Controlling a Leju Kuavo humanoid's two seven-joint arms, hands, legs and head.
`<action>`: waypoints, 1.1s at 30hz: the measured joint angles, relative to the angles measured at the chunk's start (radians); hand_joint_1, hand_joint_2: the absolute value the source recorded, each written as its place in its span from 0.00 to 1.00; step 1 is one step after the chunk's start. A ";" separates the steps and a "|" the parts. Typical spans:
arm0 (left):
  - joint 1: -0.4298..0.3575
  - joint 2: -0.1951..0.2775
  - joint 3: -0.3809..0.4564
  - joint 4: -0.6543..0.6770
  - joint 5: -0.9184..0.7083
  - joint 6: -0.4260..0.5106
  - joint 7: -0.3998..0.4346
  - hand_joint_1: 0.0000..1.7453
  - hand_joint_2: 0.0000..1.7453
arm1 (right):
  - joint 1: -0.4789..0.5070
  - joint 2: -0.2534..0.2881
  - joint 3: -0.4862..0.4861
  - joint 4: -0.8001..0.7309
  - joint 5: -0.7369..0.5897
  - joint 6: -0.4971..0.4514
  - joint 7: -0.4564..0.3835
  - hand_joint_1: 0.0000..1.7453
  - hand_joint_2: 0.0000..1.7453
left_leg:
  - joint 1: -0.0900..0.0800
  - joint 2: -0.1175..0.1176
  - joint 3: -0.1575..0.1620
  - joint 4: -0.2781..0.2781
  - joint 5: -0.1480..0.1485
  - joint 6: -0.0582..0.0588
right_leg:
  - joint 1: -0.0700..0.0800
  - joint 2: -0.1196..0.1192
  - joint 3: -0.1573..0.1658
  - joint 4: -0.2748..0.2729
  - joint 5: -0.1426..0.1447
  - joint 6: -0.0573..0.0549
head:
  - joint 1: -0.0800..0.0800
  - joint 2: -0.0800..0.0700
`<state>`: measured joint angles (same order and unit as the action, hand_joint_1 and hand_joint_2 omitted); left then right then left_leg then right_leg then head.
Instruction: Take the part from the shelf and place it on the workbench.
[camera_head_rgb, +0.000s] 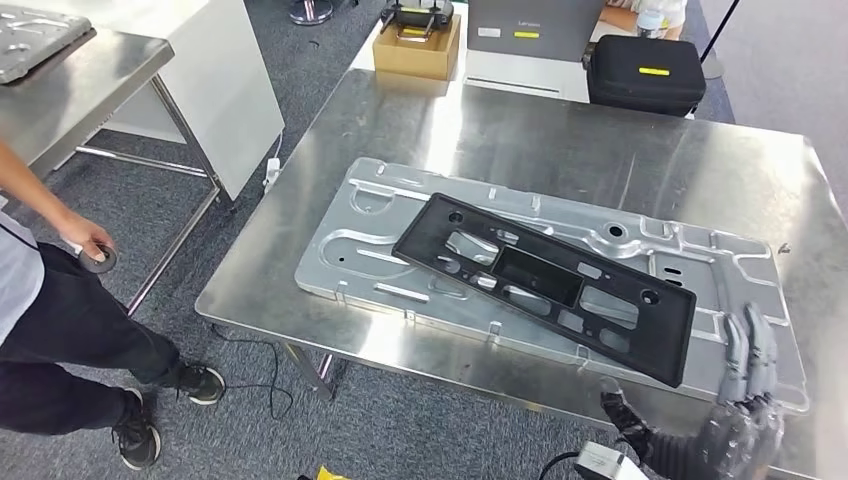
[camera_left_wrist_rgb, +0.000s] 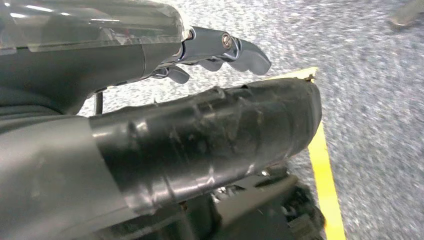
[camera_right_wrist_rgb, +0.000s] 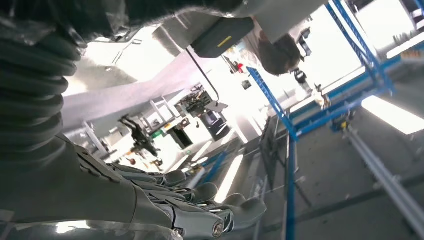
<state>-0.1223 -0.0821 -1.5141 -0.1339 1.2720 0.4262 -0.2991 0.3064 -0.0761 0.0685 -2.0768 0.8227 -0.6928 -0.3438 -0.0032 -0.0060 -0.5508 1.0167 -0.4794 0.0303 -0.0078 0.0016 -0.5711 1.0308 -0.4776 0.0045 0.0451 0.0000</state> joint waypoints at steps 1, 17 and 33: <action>0.001 0.000 0.000 0.000 0.001 0.001 0.001 0.00 0.00 | 0.007 0.025 -0.015 -0.003 -0.021 0.000 -0.029 0.00 1.00 | 0.002 0.001 0.001 -0.005 0.005 0.004 | -0.001 0.000 -0.001 0.003 -0.003 0.005 | 0.000 0.000; 0.000 -0.002 0.000 0.000 0.013 0.016 0.003 0.00 0.00 | 0.074 0.245 -0.143 -0.009 -0.170 0.000 -0.208 0.00 1.00 | 0.002 0.007 -0.030 0.019 0.011 -0.019 | -0.005 -0.001 0.030 -0.008 -0.019 -0.014 | 0.000 0.000; -0.002 -0.003 -0.003 0.000 0.017 0.030 0.011 0.00 0.00 | 0.095 0.333 -0.171 0.010 -0.285 0.000 -0.268 0.00 1.00 | 0.008 0.010 0.044 -0.020 -0.018 0.008 | -0.004 -0.003 -0.039 0.030 0.003 0.017 | -0.002 0.000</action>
<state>-0.1243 -0.0848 -1.5174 -0.1339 1.2888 0.4565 -0.2879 0.4011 0.2571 -0.1023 -2.0665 0.5373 -0.6931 -0.6122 0.0047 0.0039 -0.5064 0.9970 -0.4969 0.0384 -0.0116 -0.0014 -0.6102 1.0613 -0.4744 0.0214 0.0434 0.0000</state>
